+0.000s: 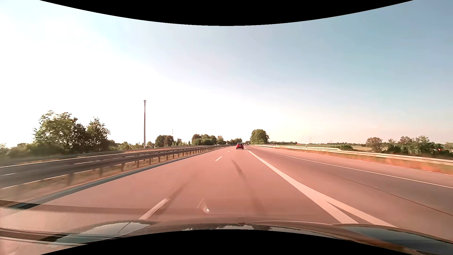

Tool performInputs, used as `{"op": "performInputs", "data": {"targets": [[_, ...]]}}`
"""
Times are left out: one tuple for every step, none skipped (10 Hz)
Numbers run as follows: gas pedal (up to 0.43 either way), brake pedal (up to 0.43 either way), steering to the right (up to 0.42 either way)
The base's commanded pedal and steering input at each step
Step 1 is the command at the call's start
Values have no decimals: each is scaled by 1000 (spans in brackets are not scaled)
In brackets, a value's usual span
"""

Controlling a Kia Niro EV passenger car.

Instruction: Follow the waypoints while adhering to traffic rules and regulations

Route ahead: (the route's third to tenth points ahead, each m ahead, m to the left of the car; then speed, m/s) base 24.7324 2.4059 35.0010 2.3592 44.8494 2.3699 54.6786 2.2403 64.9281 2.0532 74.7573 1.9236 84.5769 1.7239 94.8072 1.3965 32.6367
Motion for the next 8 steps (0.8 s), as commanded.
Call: {"op": "performInputs", "data": {"targets": [[339,6,0],[339,6,0],[339,6,0],[339,6,0],[339,6,0],[339,6,0],[339,6,0],[339,6,0]]}}
